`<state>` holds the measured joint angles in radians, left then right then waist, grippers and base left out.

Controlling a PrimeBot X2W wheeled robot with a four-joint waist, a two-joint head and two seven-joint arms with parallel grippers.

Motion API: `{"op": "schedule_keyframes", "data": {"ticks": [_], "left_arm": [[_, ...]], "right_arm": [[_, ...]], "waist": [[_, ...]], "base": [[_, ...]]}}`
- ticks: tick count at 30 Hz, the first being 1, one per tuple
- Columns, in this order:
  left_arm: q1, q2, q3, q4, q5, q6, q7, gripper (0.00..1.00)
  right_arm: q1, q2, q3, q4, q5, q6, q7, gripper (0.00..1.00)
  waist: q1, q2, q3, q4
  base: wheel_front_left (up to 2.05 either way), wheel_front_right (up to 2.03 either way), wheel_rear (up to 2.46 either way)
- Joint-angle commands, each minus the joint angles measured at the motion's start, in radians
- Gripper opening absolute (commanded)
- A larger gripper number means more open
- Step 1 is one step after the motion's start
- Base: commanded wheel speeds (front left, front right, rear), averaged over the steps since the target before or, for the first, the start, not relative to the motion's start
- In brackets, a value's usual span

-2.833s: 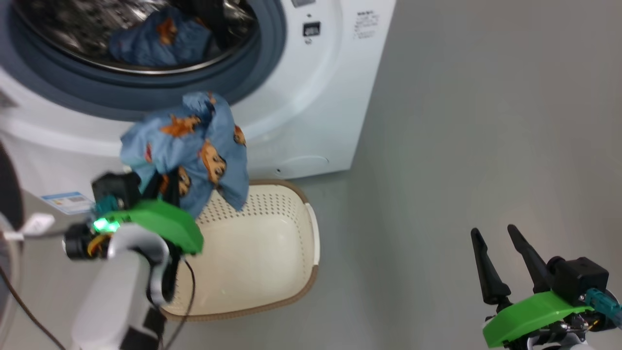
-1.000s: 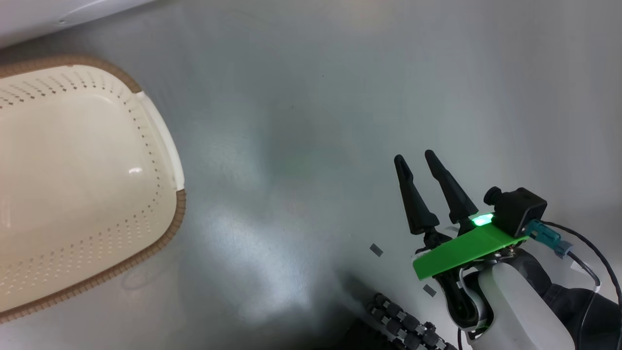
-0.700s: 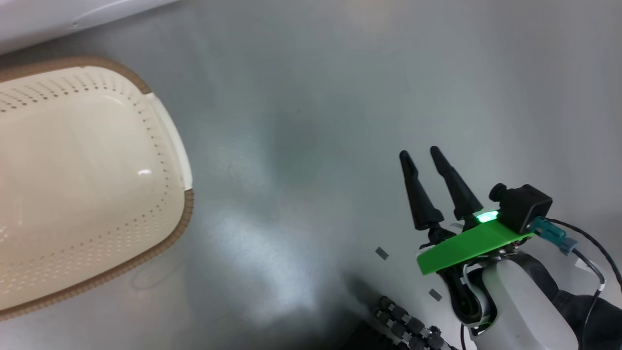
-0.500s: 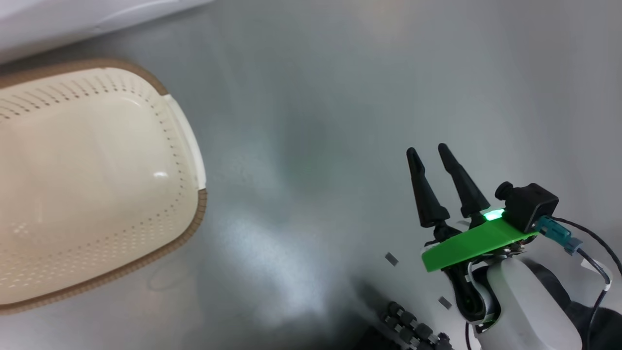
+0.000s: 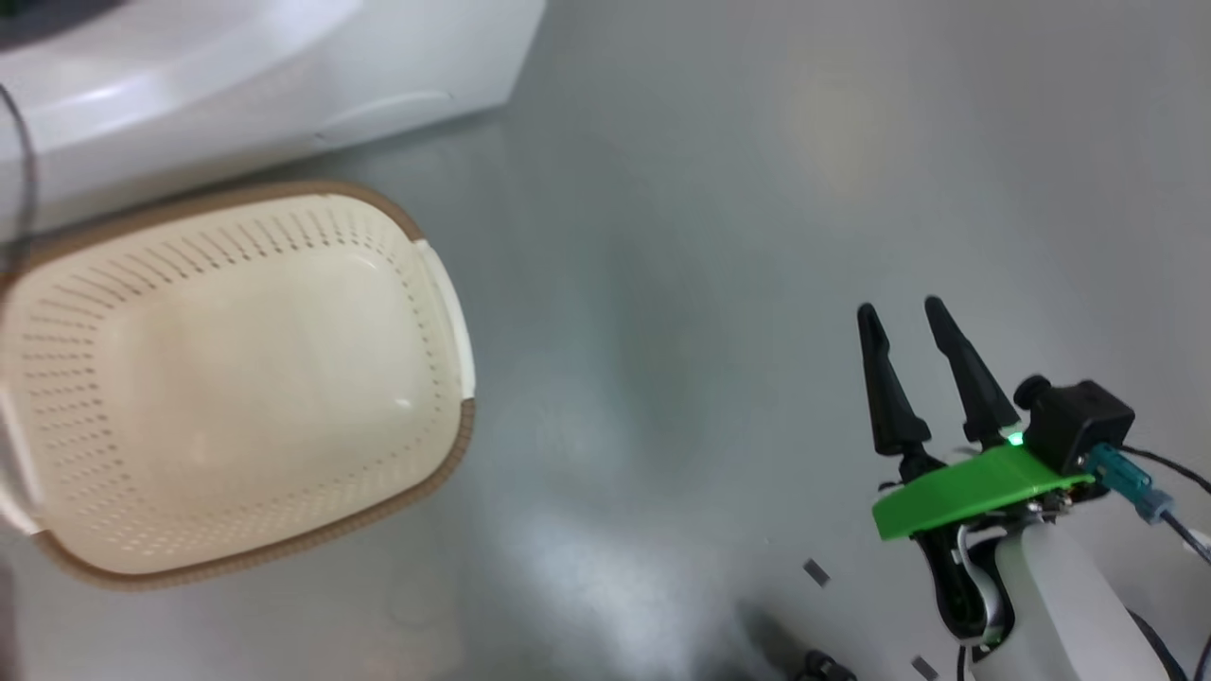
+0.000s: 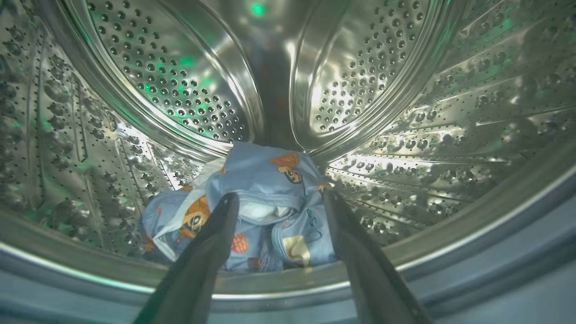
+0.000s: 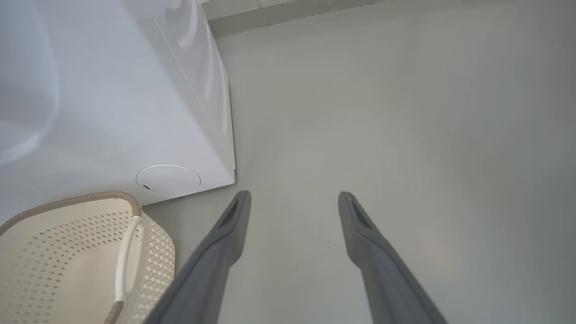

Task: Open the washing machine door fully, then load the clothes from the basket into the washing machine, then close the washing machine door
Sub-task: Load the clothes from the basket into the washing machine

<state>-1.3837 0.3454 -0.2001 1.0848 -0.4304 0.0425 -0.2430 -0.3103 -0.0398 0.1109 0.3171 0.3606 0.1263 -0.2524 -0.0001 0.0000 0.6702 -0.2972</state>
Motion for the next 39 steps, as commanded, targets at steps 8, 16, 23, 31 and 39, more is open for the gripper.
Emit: {"op": "schedule_keyframes", "data": {"ticks": [8,16,23,31,39], "left_arm": [[0.261,-0.041,0.004,-0.197,0.031,0.039,-0.018,1.0],[0.639,-0.12,0.024,-0.484,0.073,0.058,-0.019,1.0],[0.921,-0.155,0.057,-0.661,0.098,0.068,-0.019,1.0],[1.172,-0.192,0.099,-0.806,0.12,0.06,-0.019,1.0],[1.335,-0.212,0.114,-0.867,0.131,0.049,-0.019,1.0]], "right_arm": [[0.101,-0.01,-0.034,-0.057,-0.059,0.004,0.024,1.0],[0.203,-0.01,-0.075,-0.111,-0.124,0.004,0.097,1.0],[0.288,-0.01,-0.083,-0.168,-0.153,0.004,0.158,1.0],[0.371,-0.019,-0.101,-0.23,-0.182,0.004,0.207,1.0],[0.422,-0.044,-0.106,-0.27,-0.201,0.004,0.235,1.0]], "waist": [[0.0001,0.0,-0.194,0.119],[0.0001,0.0,-0.342,0.19],[0.0001,0.0,-0.471,0.215],[0.0001,0.0,-0.593,0.239],[0.0001,0.0,-0.681,0.249]], "base": [[0.0,0.0,0.0],[0.0,0.0,0.0],[0.0,0.0,0.0],[0.0,0.0,0.0],[0.0,0.0,0.0]]}}
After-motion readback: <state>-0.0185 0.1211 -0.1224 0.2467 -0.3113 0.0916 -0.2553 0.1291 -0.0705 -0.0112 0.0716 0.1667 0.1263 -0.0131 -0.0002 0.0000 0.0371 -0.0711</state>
